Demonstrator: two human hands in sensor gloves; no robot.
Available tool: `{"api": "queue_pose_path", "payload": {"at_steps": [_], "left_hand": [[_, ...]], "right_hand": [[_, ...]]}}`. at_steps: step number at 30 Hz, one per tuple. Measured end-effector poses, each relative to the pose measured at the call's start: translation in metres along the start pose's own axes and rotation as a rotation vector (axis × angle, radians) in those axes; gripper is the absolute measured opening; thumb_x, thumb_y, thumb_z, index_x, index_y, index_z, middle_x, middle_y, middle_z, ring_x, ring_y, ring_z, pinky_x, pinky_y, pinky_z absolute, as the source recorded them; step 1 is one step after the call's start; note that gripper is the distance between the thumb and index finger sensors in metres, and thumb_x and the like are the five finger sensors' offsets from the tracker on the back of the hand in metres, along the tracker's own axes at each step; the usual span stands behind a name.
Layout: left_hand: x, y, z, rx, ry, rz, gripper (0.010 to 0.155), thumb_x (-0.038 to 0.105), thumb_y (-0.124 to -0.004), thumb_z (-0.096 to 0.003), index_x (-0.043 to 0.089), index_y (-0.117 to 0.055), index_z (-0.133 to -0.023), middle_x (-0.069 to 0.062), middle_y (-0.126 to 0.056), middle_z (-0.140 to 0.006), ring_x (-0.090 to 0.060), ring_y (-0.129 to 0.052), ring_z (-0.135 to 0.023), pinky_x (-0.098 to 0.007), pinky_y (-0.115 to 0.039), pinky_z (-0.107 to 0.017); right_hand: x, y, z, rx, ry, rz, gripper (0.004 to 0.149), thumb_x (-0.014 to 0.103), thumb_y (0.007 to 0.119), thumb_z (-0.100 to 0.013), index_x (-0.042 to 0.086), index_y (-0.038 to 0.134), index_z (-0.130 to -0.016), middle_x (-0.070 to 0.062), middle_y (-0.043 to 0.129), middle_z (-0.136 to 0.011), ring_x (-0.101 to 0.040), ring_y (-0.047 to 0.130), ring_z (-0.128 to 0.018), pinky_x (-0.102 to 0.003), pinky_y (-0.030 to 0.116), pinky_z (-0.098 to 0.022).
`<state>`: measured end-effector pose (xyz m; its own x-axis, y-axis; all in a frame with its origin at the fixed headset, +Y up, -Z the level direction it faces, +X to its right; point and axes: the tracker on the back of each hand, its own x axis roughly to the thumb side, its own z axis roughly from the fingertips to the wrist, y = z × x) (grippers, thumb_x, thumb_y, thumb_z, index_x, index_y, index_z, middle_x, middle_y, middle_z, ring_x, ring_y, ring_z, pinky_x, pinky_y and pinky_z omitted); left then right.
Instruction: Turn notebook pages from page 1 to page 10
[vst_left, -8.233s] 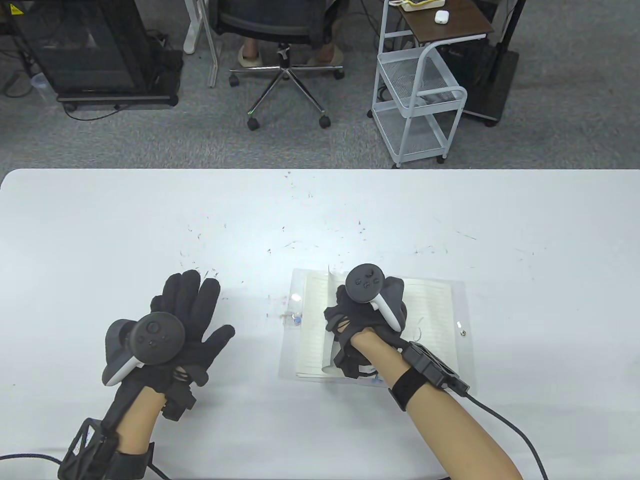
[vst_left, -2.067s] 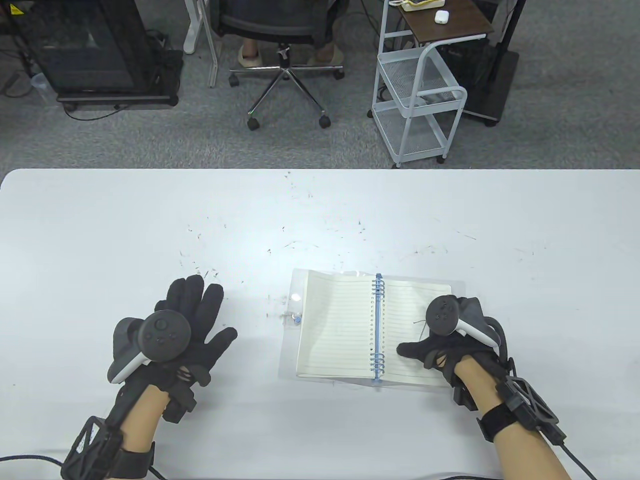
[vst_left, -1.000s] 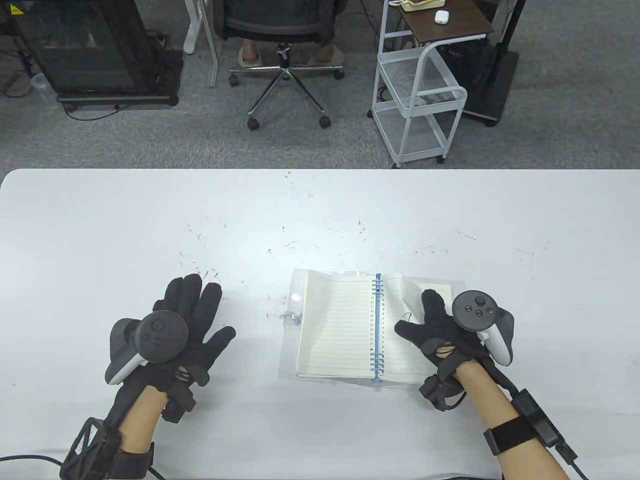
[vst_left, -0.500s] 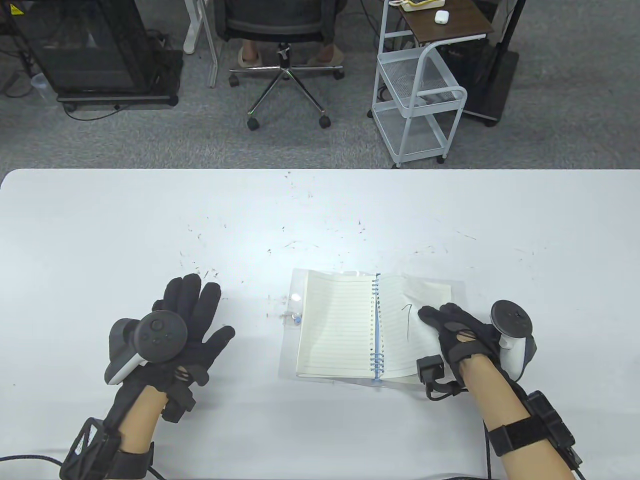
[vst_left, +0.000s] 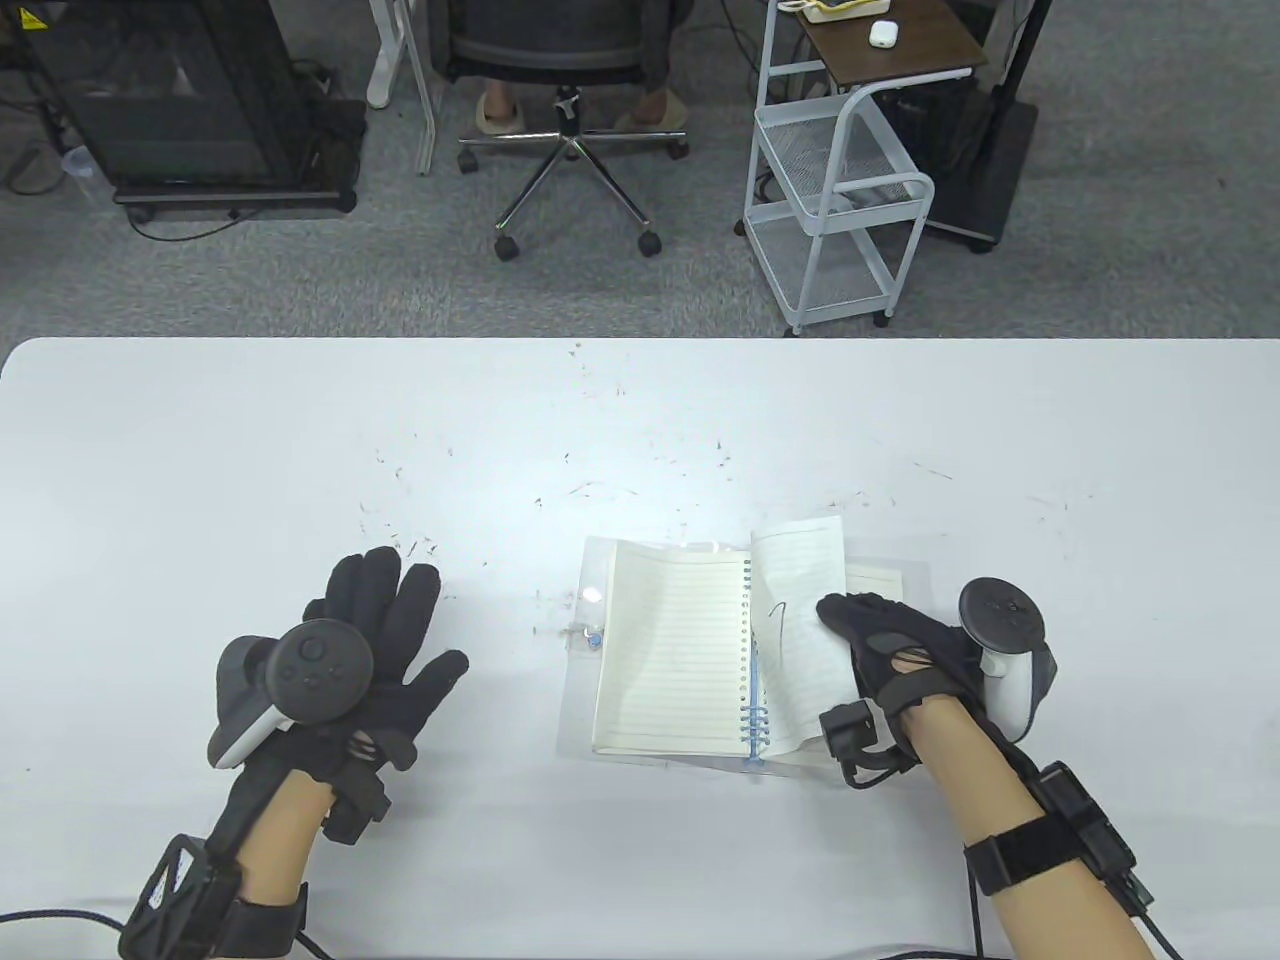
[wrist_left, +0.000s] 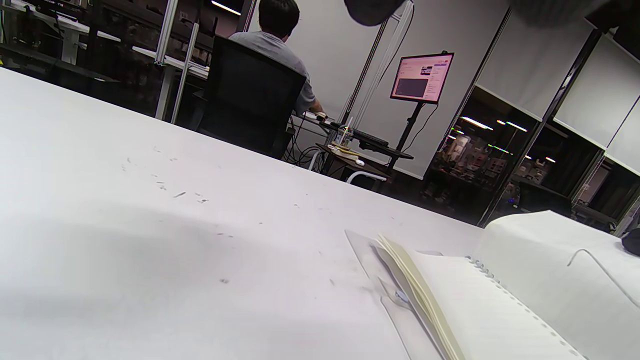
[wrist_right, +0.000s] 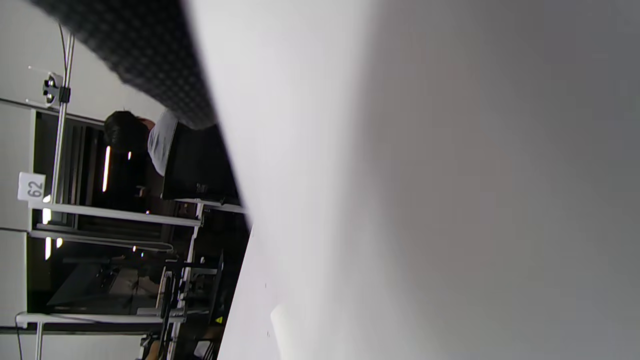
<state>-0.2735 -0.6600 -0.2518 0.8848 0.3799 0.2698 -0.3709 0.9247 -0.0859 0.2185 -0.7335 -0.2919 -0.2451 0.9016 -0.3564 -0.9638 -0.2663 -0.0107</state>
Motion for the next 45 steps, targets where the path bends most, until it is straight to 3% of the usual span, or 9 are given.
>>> {"api": "queue_pose_path", "payload": {"at_steps": [10, 20, 29, 34, 38, 42, 45], "left_hand": [[0.000, 0.001, 0.000, 0.007, -0.010, 0.002, 0.085, 0.069, -0.063, -0.0441, 0.026, -0.042, -0.114, -0.011, -0.023, -0.119, -0.048, -0.019, -0.114, -0.073, -0.031, -0.073], [0.002, 0.001, 0.000, 0.006, -0.023, -0.001, 0.085, 0.069, -0.064, -0.0440, 0.026, -0.042, -0.114, -0.011, -0.024, -0.119, -0.048, -0.020, -0.114, -0.073, -0.032, -0.073], [0.002, 0.000, 0.000, 0.004, -0.031, -0.001, 0.085, 0.069, -0.064, -0.0440, 0.026, -0.042, -0.114, -0.011, -0.024, -0.119, -0.048, -0.020, -0.114, -0.073, -0.032, -0.073], [0.002, 0.000, 0.000, 0.004, -0.033, 0.002, 0.085, 0.069, -0.064, -0.0440, 0.026, -0.042, -0.114, -0.011, -0.024, -0.119, -0.048, -0.020, -0.114, -0.073, -0.032, -0.073], [0.002, 0.000, 0.000, 0.004, -0.033, 0.002, 0.085, 0.069, -0.064, -0.0440, 0.026, -0.042, -0.114, -0.011, -0.024, -0.119, -0.048, -0.020, -0.114, -0.073, -0.032, -0.073], [0.002, 0.000, 0.000, 0.005, -0.030, 0.002, 0.085, 0.069, -0.064, -0.0440, 0.026, -0.042, -0.114, -0.011, -0.024, -0.119, -0.048, -0.020, -0.114, -0.073, -0.032, -0.073], [0.002, -0.001, 0.000, -0.002, -0.026, -0.002, 0.085, 0.069, -0.064, -0.0441, 0.026, -0.042, -0.114, -0.011, -0.024, -0.119, -0.048, -0.020, -0.114, -0.073, -0.032, -0.073]], "right_hand": [[0.032, 0.060, -0.017, 0.100, -0.099, 0.188, 0.039, 0.042, 0.087, -0.046, 0.012, 0.084, -0.072, -0.014, 0.105, -0.053, -0.012, 0.113, -0.024, -0.036, 0.096, -0.022], [0.037, 0.128, -0.036, 0.146, -0.134, 0.441, 0.040, 0.042, 0.087, -0.045, 0.012, 0.084, -0.072, -0.015, 0.104, -0.053, -0.013, 0.113, -0.025, -0.037, 0.096, -0.023], [0.035, 0.159, -0.044, 0.200, -0.111, 0.593, 0.046, 0.044, 0.085, -0.046, 0.010, 0.080, -0.077, -0.018, 0.102, -0.060, -0.014, 0.113, -0.031, -0.037, 0.095, -0.026], [0.035, 0.158, -0.043, 0.207, -0.120, 0.574, 0.051, 0.048, 0.081, -0.047, 0.008, 0.079, -0.078, -0.020, 0.100, -0.062, -0.016, 0.113, -0.033, -0.038, 0.095, -0.027], [0.038, 0.141, -0.038, 0.198, -0.139, 0.491, 0.053, 0.048, 0.081, -0.047, 0.007, 0.077, -0.080, -0.022, 0.098, -0.065, -0.020, 0.112, -0.035, -0.042, 0.094, -0.028], [0.045, 0.103, -0.028, 0.143, -0.211, 0.448, 0.058, 0.051, 0.080, -0.047, 0.006, 0.072, -0.084, -0.024, 0.093, -0.072, -0.027, 0.109, -0.045, -0.048, 0.090, -0.034], [0.046, 0.058, -0.020, 0.043, -0.308, 0.497, 0.067, 0.053, 0.079, -0.047, 0.005, 0.063, -0.090, -0.028, 0.083, -0.084, -0.037, 0.102, -0.059, -0.056, 0.084, -0.042]]}}
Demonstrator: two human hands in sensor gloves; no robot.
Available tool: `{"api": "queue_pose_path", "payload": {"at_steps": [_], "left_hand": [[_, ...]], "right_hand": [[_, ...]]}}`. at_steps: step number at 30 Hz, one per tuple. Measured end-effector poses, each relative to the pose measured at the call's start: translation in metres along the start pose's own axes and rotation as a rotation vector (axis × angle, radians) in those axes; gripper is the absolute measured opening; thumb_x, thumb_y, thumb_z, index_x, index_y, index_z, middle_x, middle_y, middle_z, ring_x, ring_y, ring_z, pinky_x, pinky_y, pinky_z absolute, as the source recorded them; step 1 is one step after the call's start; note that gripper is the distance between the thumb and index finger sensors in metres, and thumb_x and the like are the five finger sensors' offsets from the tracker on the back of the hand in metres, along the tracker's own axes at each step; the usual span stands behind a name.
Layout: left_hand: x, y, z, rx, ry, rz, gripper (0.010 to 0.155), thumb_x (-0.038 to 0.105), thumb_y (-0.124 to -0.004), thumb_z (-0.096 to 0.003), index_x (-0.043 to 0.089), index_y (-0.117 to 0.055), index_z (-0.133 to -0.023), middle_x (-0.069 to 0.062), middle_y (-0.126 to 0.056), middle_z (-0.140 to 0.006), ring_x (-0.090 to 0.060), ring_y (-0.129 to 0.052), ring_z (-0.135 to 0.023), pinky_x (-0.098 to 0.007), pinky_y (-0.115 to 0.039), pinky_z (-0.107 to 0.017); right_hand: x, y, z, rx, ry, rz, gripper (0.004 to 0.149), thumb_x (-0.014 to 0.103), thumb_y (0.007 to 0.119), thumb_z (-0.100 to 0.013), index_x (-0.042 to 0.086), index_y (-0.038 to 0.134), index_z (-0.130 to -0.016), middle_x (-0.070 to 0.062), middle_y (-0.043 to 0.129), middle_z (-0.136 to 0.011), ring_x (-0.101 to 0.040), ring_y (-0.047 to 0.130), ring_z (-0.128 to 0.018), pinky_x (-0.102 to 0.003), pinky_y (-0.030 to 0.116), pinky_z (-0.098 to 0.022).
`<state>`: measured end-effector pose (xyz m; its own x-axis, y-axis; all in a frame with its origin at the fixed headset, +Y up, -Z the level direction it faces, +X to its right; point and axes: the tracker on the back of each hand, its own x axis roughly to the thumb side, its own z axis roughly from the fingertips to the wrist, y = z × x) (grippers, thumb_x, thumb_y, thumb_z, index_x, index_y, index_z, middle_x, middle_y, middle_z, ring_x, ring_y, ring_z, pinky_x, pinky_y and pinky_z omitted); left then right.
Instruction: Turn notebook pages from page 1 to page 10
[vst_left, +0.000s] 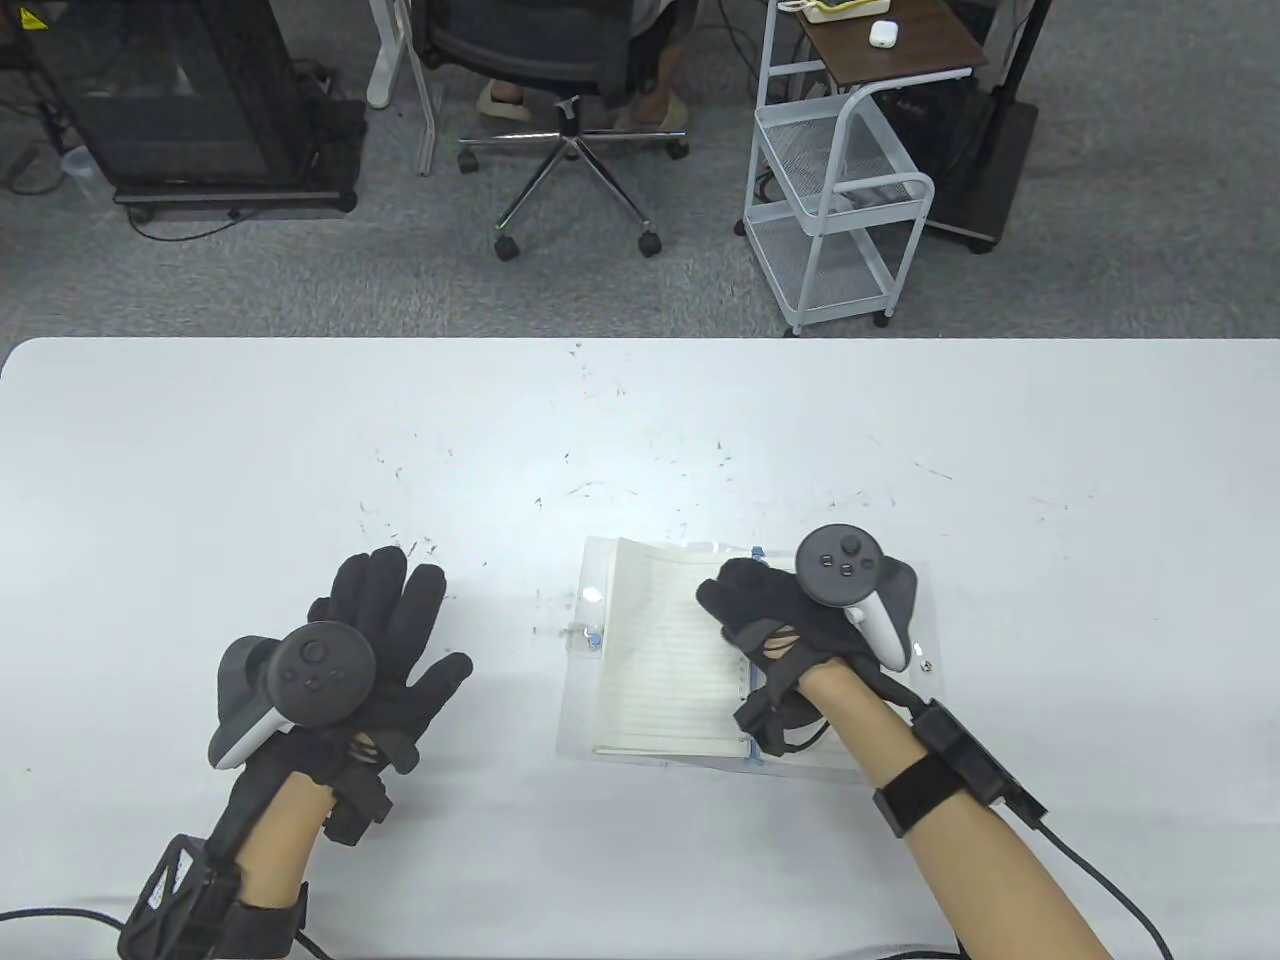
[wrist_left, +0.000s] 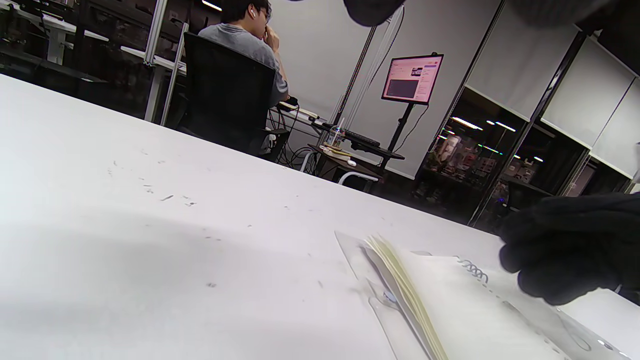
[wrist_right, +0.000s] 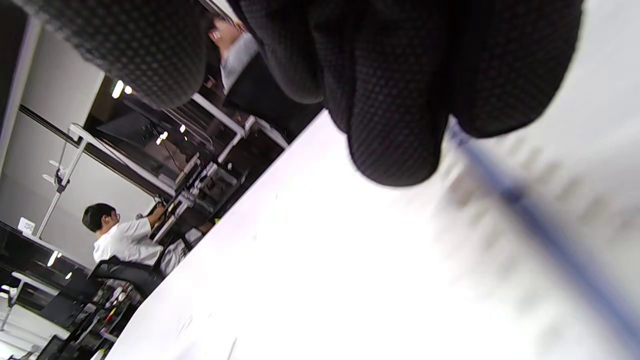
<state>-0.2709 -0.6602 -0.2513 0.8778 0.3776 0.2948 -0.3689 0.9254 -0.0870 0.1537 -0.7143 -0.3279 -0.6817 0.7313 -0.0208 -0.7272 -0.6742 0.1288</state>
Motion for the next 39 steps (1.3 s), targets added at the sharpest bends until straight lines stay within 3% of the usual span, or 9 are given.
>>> {"api": "queue_pose_path", "payload": {"at_steps": [3, 6, 12, 19, 26, 32, 39], "left_hand": [[0.000, -0.001, -0.001, -0.006, 0.002, -0.004, 0.085, 0.069, -0.064, -0.0440, 0.026, -0.042, -0.114, -0.011, -0.024, -0.119, -0.048, -0.020, -0.114, -0.073, -0.032, -0.073], [0.001, -0.003, -0.001, -0.012, 0.003, -0.009, 0.085, 0.069, -0.064, -0.0440, 0.026, -0.042, -0.114, -0.011, -0.024, -0.119, -0.048, -0.020, -0.114, -0.073, -0.032, -0.073], [0.000, -0.005, -0.002, -0.027, 0.012, -0.012, 0.085, 0.069, -0.063, -0.0440, 0.026, -0.042, -0.114, -0.011, -0.024, -0.119, -0.048, -0.020, -0.114, -0.073, -0.032, -0.073], [0.000, -0.005, -0.002, -0.034, 0.015, -0.013, 0.085, 0.070, -0.064, -0.0440, 0.026, -0.042, -0.114, -0.011, -0.024, -0.119, -0.048, -0.020, -0.114, -0.073, -0.032, -0.073], [0.001, -0.006, -0.003, -0.039, 0.016, -0.014, 0.085, 0.069, -0.064, -0.0440, 0.026, -0.042, -0.114, -0.011, -0.024, -0.119, -0.048, -0.020, -0.114, -0.073, -0.032, -0.073], [0.001, -0.006, -0.003, -0.038, 0.014, -0.012, 0.085, 0.069, -0.063, -0.0440, 0.026, -0.042, -0.114, -0.011, -0.024, -0.119, -0.048, -0.020, -0.114, -0.073, -0.032, -0.073], [0.001, -0.005, -0.002, -0.031, 0.016, -0.010, 0.085, 0.069, -0.063, -0.0441, 0.026, -0.042, -0.114, -0.011, -0.024, -0.119, -0.048, -0.020, -0.114, -0.073, -0.032, -0.073]], "right_hand": [[-0.024, -0.022, 0.006, -0.043, -0.026, 0.111, 0.080, 0.058, 0.079, -0.047, 0.002, 0.048, -0.096, -0.034, 0.064, -0.094, -0.048, 0.086, -0.075, -0.064, 0.073, -0.050], [-0.053, -0.028, 0.011, 0.009, -0.025, 0.297, 0.093, 0.065, 0.077, -0.047, 0.001, 0.034, -0.098, -0.036, 0.046, -0.101, -0.055, 0.067, -0.086, -0.069, 0.064, -0.055], [-0.086, -0.010, 0.013, 0.216, 0.014, 0.588, 0.108, 0.079, 0.069, -0.045, 0.003, 0.016, -0.099, -0.035, 0.022, -0.105, -0.062, 0.032, -0.095, -0.077, 0.040, -0.060], [-0.098, 0.004, 0.011, 0.360, 0.080, 0.635, 0.115, 0.085, 0.063, -0.043, 0.001, 0.004, -0.095, -0.037, 0.006, -0.100, -0.064, 0.009, -0.091, -0.080, 0.024, -0.059], [-0.094, 0.007, 0.012, 0.343, 0.062, 0.574, 0.110, 0.076, 0.070, -0.045, 0.000, 0.008, -0.095, -0.035, 0.010, -0.101, -0.060, 0.010, -0.092, -0.079, 0.021, -0.057], [-0.086, 0.005, 0.017, 0.270, 0.002, 0.469, 0.101, 0.060, 0.083, -0.045, 0.003, 0.018, -0.098, -0.030, 0.026, -0.105, -0.057, 0.020, -0.094, -0.079, 0.027, -0.058], [-0.070, 0.001, 0.022, 0.245, -0.038, 0.286, 0.087, 0.050, 0.085, -0.046, 0.007, 0.032, -0.099, -0.026, 0.046, -0.106, -0.061, 0.030, -0.093, -0.078, 0.033, -0.058]]}}
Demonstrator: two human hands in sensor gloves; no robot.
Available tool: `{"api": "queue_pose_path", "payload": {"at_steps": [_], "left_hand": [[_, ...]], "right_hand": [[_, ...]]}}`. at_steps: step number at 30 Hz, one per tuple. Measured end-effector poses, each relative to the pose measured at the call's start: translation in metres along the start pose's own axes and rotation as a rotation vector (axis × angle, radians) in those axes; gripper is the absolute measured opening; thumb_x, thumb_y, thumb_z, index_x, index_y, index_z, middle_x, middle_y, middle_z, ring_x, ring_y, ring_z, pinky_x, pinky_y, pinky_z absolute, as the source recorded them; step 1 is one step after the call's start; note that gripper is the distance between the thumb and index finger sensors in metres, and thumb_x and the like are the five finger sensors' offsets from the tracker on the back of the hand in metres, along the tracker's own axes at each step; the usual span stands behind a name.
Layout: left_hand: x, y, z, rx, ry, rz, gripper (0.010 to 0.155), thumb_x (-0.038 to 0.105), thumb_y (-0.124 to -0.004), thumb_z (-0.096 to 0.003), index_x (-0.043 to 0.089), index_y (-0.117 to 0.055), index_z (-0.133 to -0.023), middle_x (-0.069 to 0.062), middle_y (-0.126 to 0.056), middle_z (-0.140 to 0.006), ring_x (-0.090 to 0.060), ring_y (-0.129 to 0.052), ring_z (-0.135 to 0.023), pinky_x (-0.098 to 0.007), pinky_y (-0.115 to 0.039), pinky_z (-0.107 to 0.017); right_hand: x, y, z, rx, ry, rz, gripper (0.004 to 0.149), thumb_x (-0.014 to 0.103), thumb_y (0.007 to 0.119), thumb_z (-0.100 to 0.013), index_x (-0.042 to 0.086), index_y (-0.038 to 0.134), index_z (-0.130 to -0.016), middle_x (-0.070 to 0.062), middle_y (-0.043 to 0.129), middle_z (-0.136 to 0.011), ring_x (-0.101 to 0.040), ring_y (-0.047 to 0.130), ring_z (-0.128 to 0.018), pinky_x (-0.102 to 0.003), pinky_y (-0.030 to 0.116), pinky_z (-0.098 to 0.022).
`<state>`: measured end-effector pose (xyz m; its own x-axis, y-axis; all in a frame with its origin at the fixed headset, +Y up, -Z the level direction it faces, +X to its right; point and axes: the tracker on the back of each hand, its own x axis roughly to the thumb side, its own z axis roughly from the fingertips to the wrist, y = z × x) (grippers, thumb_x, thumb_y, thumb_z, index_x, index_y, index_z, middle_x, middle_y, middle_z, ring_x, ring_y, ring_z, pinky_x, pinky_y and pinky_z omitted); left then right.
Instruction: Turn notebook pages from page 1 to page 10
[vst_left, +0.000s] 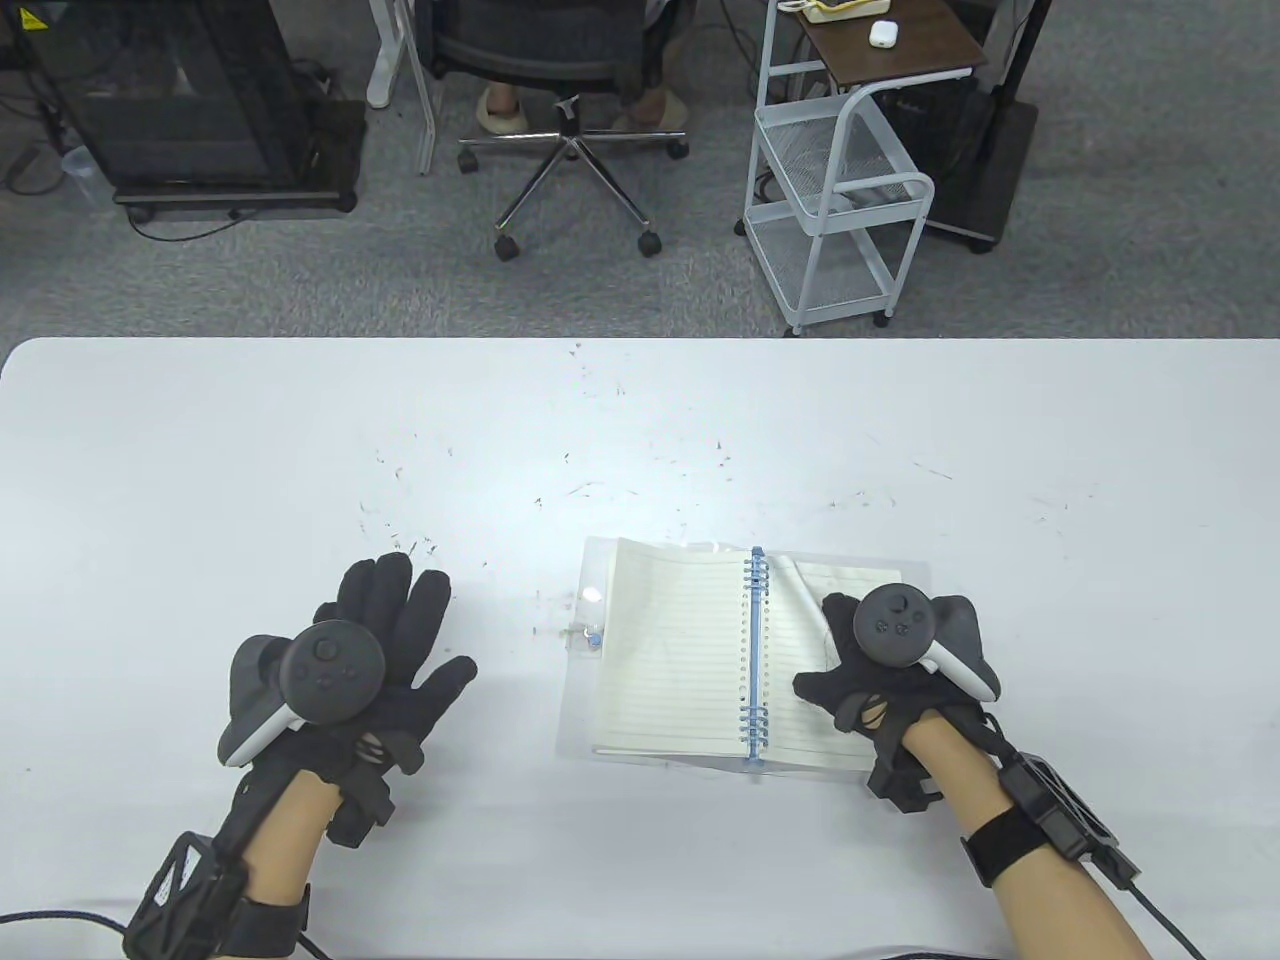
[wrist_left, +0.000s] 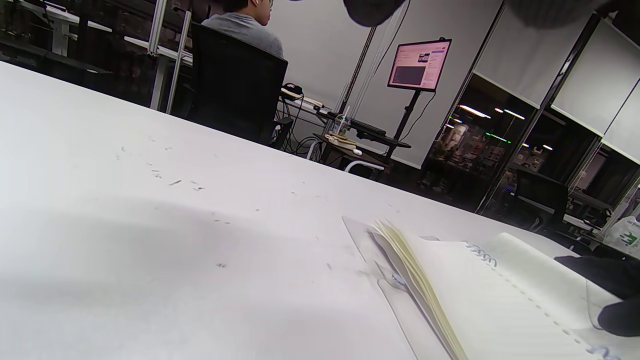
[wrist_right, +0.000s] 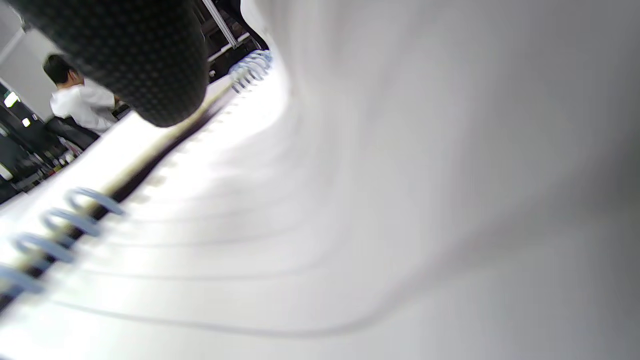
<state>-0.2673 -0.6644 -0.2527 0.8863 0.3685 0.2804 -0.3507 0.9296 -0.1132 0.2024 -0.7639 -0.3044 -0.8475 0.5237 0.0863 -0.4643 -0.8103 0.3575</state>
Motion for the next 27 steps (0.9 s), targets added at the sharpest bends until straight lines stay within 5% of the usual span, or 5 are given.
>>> {"api": "queue_pose_path", "payload": {"at_steps": [7, 14, 21, 27], "left_hand": [[-0.001, 0.000, 0.000, 0.000, 0.001, 0.002, 0.085, 0.069, -0.064, -0.0441, 0.026, -0.042, -0.114, -0.011, -0.024, -0.119, -0.048, -0.020, -0.114, -0.073, -0.032, -0.073], [-0.001, 0.001, 0.000, 0.003, 0.003, 0.004, 0.085, 0.069, -0.064, -0.0441, 0.026, -0.042, -0.114, -0.011, -0.024, -0.119, -0.048, -0.020, -0.114, -0.073, -0.032, -0.073], [-0.002, 0.000, 0.000, -0.001, 0.006, 0.005, 0.085, 0.069, -0.063, -0.0442, 0.026, -0.043, -0.114, -0.011, -0.024, -0.119, -0.048, -0.020, -0.114, -0.073, -0.032, -0.073], [-0.002, 0.000, 0.000, -0.001, 0.007, 0.007, 0.085, 0.069, -0.063, -0.0442, 0.026, -0.043, -0.114, -0.011, -0.024, -0.119, -0.049, -0.021, -0.114, -0.073, -0.033, -0.073]], "right_hand": [[0.001, -0.013, 0.011, -0.031, 0.055, -0.380, 0.089, 0.058, 0.080, -0.049, 0.008, 0.027, -0.100, -0.027, 0.033, -0.106, -0.070, 0.046, -0.087, -0.077, 0.049, -0.057], [-0.018, -0.032, 0.024, -0.244, 0.171, -0.712, 0.095, 0.049, 0.081, -0.049, -0.006, 0.018, -0.093, -0.044, 0.028, -0.093, -0.047, 0.082, -0.079, -0.058, 0.075, -0.053], [-0.032, -0.031, 0.030, -0.278, 0.314, -0.874, 0.081, 0.044, 0.085, -0.046, -0.010, 0.042, -0.090, -0.040, 0.067, -0.083, -0.027, 0.107, -0.053, -0.045, 0.091, -0.037], [-0.027, -0.031, 0.030, -0.268, 0.292, -0.833, 0.054, 0.044, 0.083, -0.047, 0.003, 0.072, -0.081, -0.024, 0.096, -0.066, -0.019, 0.114, -0.036, -0.040, 0.095, -0.027]]}}
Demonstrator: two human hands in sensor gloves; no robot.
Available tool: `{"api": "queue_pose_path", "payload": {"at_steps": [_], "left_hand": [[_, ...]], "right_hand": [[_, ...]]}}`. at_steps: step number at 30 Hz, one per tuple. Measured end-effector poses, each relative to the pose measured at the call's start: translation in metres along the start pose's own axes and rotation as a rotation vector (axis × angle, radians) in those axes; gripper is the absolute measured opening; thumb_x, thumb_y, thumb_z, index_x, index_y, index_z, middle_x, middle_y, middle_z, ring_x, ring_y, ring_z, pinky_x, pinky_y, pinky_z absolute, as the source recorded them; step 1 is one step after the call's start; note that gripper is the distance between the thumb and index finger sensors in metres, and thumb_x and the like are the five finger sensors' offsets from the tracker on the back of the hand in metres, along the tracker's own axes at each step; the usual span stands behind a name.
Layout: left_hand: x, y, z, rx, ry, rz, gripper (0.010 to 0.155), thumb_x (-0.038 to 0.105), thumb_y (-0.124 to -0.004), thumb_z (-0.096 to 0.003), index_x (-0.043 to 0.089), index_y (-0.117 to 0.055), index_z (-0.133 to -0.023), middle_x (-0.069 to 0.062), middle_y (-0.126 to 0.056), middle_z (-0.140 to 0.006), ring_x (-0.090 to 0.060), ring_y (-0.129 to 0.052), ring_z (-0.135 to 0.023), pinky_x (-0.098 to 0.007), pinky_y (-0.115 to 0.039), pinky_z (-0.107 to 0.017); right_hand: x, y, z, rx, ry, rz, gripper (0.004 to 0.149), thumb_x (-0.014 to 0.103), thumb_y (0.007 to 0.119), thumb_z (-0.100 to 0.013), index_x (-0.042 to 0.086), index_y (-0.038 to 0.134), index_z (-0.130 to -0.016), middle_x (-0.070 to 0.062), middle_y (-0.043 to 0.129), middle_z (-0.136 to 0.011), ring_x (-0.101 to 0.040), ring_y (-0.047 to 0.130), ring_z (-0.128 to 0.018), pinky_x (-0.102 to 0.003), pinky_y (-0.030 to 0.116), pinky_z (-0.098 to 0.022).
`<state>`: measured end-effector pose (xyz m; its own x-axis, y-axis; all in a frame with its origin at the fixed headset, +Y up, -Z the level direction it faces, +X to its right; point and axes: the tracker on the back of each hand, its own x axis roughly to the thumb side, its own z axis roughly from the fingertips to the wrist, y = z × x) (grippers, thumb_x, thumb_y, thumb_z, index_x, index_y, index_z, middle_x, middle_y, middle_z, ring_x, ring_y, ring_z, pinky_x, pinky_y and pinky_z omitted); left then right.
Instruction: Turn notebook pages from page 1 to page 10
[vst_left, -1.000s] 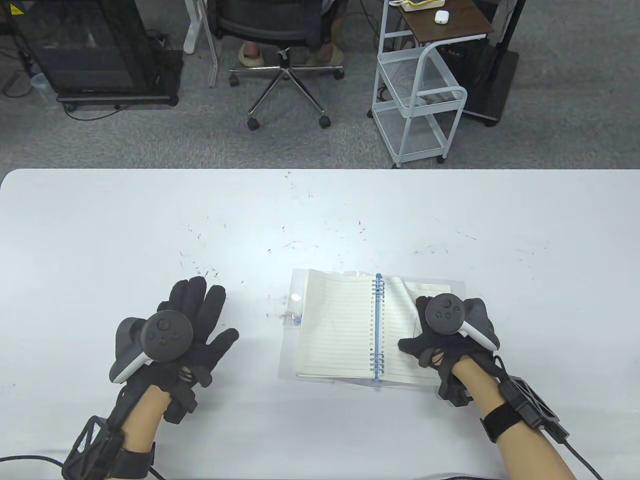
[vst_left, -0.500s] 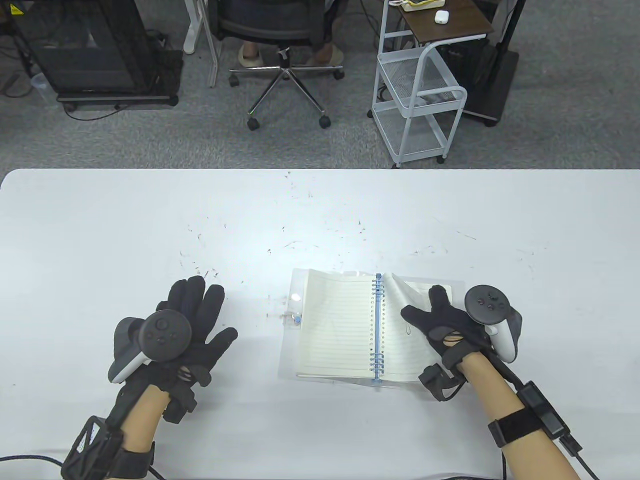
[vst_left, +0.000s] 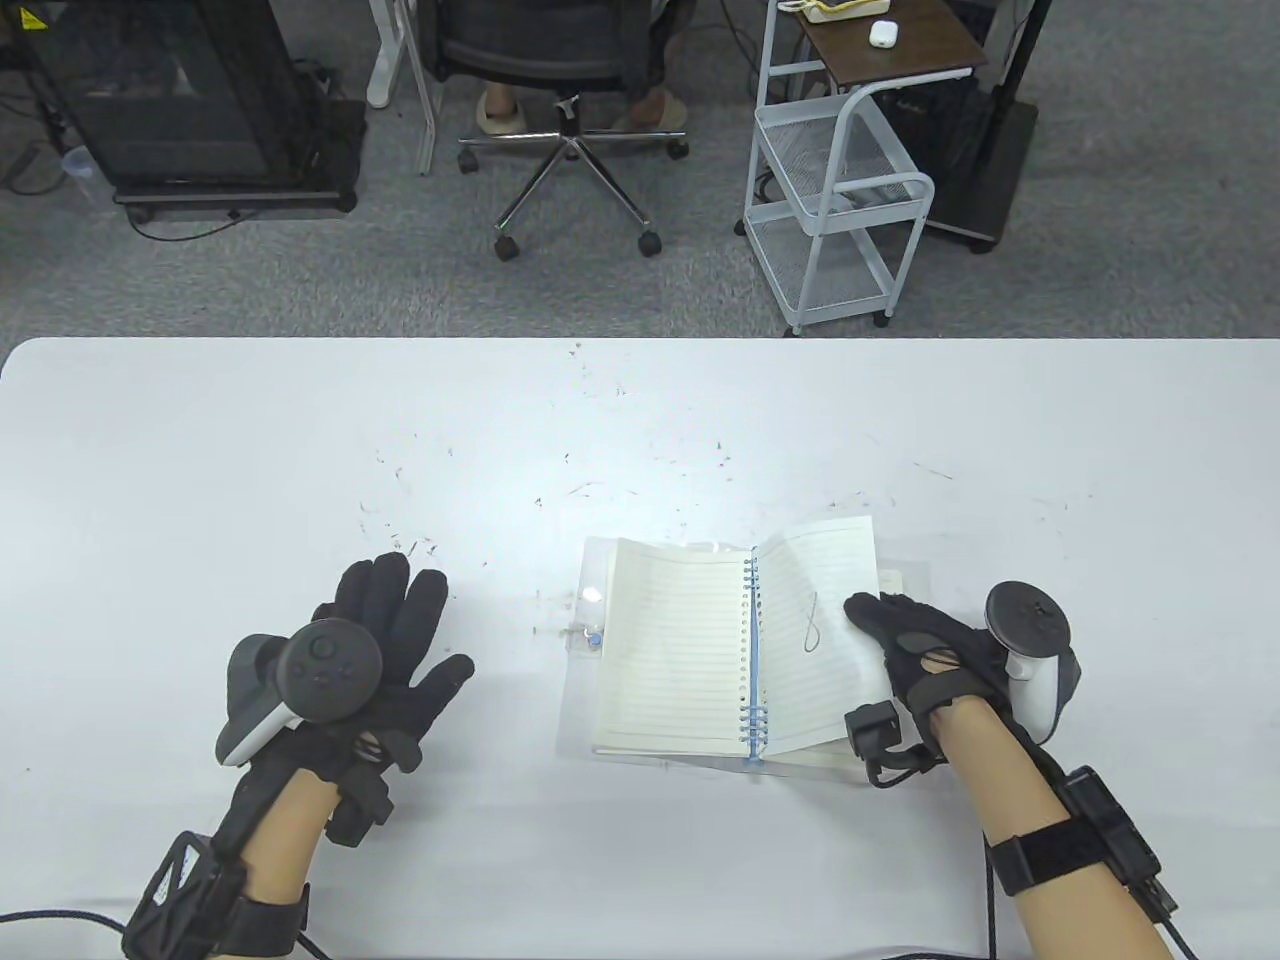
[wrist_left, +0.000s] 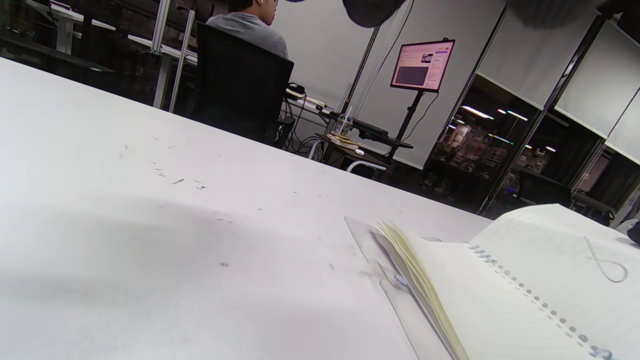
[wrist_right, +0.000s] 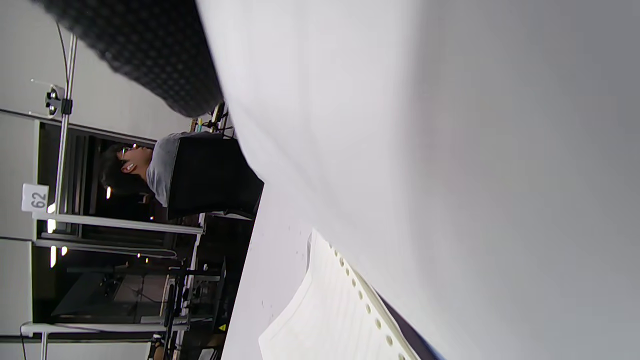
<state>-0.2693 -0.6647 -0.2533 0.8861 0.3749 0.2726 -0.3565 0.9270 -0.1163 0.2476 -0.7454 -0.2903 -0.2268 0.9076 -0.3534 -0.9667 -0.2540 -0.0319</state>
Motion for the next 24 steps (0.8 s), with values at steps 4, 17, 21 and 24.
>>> {"api": "queue_pose_path", "payload": {"at_steps": [4, 17, 21, 24], "left_hand": [[0.000, 0.000, 0.000, 0.003, -0.002, 0.000, 0.085, 0.069, -0.063, -0.0443, 0.026, -0.043, -0.114, -0.011, -0.024, -0.119, -0.048, -0.021, -0.114, -0.073, -0.032, -0.073], [-0.001, 0.003, 0.001, 0.016, -0.008, 0.006, 0.085, 0.069, -0.063, -0.0443, 0.026, -0.043, -0.114, -0.011, -0.025, -0.119, -0.049, -0.021, -0.114, -0.073, -0.033, -0.073], [-0.001, 0.003, 0.001, 0.016, -0.008, 0.008, 0.085, 0.069, -0.064, -0.0443, 0.026, -0.043, -0.114, -0.012, -0.025, -0.119, -0.049, -0.021, -0.114, -0.073, -0.033, -0.073], [0.000, 0.002, 0.001, 0.012, -0.014, 0.006, 0.084, 0.069, -0.064, -0.0443, 0.026, -0.043, -0.114, -0.011, -0.025, -0.119, -0.048, -0.021, -0.114, -0.073, -0.033, -0.073]], "right_hand": [[0.006, 0.007, 0.002, 0.018, -0.044, 0.036, 0.045, 0.043, 0.082, -0.048, 0.008, 0.079, -0.076, -0.019, 0.101, -0.060, -0.016, 0.113, -0.031, -0.039, 0.095, -0.025], [0.043, 0.071, -0.007, 0.159, -0.131, 0.123, 0.042, 0.045, 0.081, -0.049, 0.011, 0.083, -0.074, -0.018, 0.103, -0.057, -0.016, 0.113, -0.027, -0.038, 0.095, -0.023], [0.055, 0.101, -0.014, 0.202, -0.139, 0.229, 0.041, 0.044, 0.081, -0.049, 0.011, 0.083, -0.073, -0.019, 0.103, -0.057, -0.016, 0.113, -0.027, -0.038, 0.095, -0.022], [0.060, 0.125, -0.020, 0.229, -0.117, 0.299, 0.041, 0.043, 0.081, -0.049, 0.010, 0.083, -0.073, -0.020, 0.103, -0.057, -0.017, 0.113, -0.027, -0.039, 0.095, -0.022]]}}
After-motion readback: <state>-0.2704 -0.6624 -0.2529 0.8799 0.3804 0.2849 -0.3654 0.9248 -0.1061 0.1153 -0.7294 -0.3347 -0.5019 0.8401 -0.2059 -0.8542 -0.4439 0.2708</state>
